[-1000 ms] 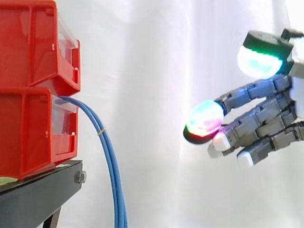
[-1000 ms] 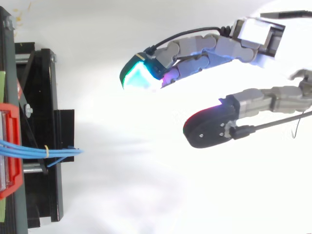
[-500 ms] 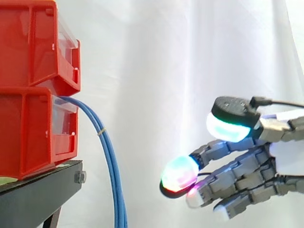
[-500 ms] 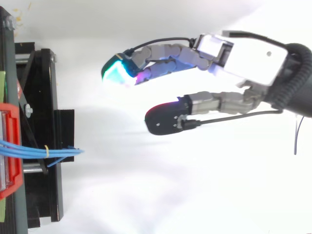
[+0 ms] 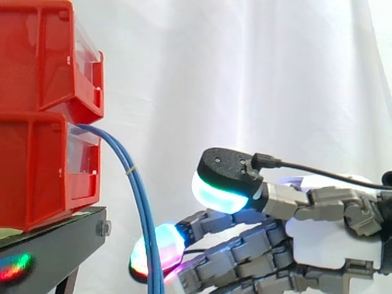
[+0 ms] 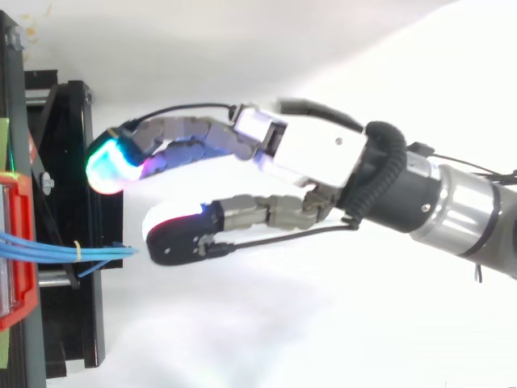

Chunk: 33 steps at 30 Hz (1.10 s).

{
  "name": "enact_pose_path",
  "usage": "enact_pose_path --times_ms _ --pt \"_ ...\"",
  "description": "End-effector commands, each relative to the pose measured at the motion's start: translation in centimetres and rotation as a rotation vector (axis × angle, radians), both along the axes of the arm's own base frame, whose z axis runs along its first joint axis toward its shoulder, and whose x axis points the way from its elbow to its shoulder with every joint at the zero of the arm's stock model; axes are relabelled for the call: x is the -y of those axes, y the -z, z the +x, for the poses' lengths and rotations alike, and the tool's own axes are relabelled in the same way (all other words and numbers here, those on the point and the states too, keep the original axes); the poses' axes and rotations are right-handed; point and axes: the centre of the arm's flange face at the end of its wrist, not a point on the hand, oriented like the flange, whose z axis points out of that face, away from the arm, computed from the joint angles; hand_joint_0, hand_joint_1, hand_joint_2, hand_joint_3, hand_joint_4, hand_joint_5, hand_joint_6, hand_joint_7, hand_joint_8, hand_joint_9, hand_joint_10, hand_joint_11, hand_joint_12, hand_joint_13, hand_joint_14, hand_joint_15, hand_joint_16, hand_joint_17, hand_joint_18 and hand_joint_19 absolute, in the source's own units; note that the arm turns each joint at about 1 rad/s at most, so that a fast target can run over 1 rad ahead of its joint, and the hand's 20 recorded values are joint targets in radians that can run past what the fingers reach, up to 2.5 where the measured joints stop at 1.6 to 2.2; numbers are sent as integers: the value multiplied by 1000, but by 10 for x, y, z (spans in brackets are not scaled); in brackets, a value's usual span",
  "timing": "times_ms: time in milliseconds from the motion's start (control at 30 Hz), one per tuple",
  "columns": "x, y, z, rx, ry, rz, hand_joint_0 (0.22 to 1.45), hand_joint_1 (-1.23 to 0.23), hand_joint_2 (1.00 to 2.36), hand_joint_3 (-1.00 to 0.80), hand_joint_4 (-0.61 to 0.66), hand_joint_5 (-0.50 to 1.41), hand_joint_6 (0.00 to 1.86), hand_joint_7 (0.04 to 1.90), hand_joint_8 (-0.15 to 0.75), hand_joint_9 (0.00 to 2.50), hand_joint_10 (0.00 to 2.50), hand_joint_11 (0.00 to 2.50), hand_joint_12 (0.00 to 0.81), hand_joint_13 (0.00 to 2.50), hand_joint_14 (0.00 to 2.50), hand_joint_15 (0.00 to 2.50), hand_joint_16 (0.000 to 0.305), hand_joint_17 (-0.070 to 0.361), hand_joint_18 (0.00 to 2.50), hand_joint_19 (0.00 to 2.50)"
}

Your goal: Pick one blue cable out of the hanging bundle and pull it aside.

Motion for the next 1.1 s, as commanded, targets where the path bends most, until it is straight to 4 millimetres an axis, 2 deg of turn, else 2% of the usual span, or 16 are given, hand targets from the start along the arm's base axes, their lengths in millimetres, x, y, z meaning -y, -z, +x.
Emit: enact_pose_path --times_ms 0,267,300,333,367,800,1067 --pt "-13 12 9 16 -41 43 548 -507 1001 -483 301 -141 502 793 315 569 6 172 365 331 7 180 55 125 321 416" --pt "-37 16 9 8 -73 36 551 -524 1001 -487 315 -118 503 824 317 598 5 162 361 339 6 177 55 123 324 413" --pt "-42 27 9 -10 -80 34 551 -527 1001 -488 320 -115 503 831 317 599 7 157 360 340 6 174 55 123 324 417" --pt "-44 28 9 -9 -85 38 550 -528 1001 -486 320 -113 503 830 317 599 5 158 361 340 6 174 55 123 325 414" --pt "-54 39 8 -14 -105 61 553 -533 1001 -487 323 -109 503 836 316 609 5 165 361 345 7 179 55 123 328 417" --pt "-72 29 15 60 -185 172 563 -562 1001 -490 336 -79 503 879 317 674 5 162 355 385 7 179 53 119 365 423" --pt "-71 28 15 72 -190 222 575 -568 1001 -480 322 -66 503 933 319 714 6 169 349 416 7 181 52 117 391 422"
